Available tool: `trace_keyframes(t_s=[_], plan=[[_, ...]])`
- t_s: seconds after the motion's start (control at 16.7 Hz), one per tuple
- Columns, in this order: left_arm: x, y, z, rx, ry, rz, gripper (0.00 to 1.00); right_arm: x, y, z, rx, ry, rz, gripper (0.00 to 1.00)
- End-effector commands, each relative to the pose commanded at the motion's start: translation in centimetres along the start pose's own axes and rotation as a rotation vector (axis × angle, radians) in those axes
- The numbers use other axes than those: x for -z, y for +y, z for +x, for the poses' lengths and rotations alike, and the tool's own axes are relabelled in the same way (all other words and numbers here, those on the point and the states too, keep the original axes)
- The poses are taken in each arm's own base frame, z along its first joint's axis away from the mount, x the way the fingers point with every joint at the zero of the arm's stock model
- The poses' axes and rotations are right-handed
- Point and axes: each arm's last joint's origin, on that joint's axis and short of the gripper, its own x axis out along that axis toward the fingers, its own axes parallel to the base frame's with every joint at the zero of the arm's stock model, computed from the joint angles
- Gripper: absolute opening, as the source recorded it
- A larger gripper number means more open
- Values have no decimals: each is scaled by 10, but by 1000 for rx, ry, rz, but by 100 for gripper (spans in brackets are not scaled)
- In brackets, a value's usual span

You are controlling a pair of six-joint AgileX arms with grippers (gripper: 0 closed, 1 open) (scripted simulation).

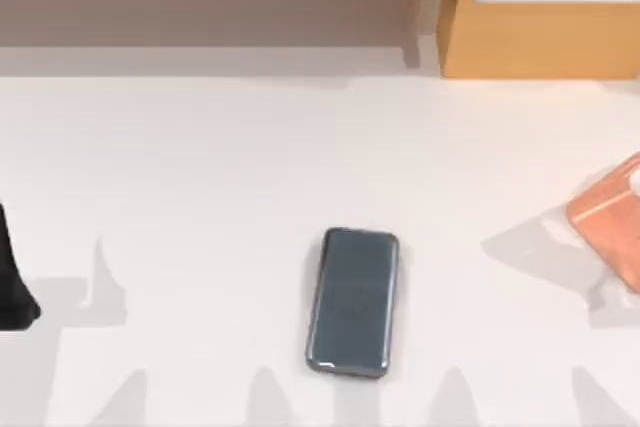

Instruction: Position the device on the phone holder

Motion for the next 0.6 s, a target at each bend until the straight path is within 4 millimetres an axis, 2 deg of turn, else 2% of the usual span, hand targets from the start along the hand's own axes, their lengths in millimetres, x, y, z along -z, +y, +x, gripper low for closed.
trace_keyframes(t_s=[0.18,0.3,0.6], plan=[[0,0,0,0,0,0,100,-2,1,0,-10,7,8,100],[0,0,0,0,0,0,100,-12,6,0,-55,42,49,100],[0,0,0,0,0,0,100,-69,33,12,-227,263,219,100]])
